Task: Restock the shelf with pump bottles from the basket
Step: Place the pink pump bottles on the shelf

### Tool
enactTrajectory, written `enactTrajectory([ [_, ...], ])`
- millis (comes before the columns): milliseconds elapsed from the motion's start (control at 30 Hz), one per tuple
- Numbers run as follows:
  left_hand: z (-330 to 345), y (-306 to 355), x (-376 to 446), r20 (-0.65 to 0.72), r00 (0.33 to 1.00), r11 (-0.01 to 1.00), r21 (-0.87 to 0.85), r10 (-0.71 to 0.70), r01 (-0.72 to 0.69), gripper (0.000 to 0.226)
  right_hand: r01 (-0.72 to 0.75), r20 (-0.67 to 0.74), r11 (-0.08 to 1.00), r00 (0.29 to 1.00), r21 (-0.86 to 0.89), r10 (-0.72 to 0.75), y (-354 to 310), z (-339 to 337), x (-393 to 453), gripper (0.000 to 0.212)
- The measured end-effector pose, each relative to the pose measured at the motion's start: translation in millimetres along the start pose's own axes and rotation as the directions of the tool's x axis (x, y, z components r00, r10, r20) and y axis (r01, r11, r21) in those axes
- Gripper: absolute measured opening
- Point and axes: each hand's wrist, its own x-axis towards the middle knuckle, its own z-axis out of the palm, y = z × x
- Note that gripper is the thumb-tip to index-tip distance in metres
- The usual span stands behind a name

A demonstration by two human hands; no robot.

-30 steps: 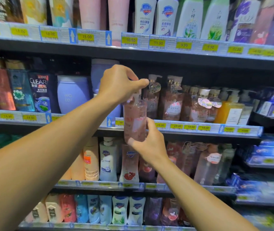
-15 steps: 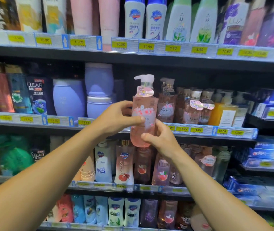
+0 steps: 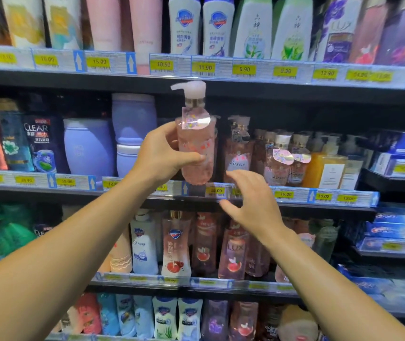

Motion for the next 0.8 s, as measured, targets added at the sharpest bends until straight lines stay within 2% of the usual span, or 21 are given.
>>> enactTrajectory([
  [100,11,-2,12,-0.022,0.997,0.996,0.065,0.07,-0.069,0.07,0.067,0.064,0.97,0.996,-0.233,-0.053,11,18,-9,0.074],
  [200,22,-6,20,-0.014,0.995,0.986,0.136,0.101,-0.099,0.074,0.102,0.033,0.943,0.995,-0.315,-0.097,17,29,-15,0.076],
  [600,36,-35,30,-0.055,0.998,0.946,0.319,-0.035,0.051,0.056,0.111,-0.028,0.961,0.992,-0.254,-0.121,21,36,-17,0.076],
  [800,38,-47,25,-0.038,0.993,0.931,0.346,-0.114,0.12,0.06,0.103,-0.054,0.966,0.991,-0.238,-0.119,23,39,-18,0.075],
])
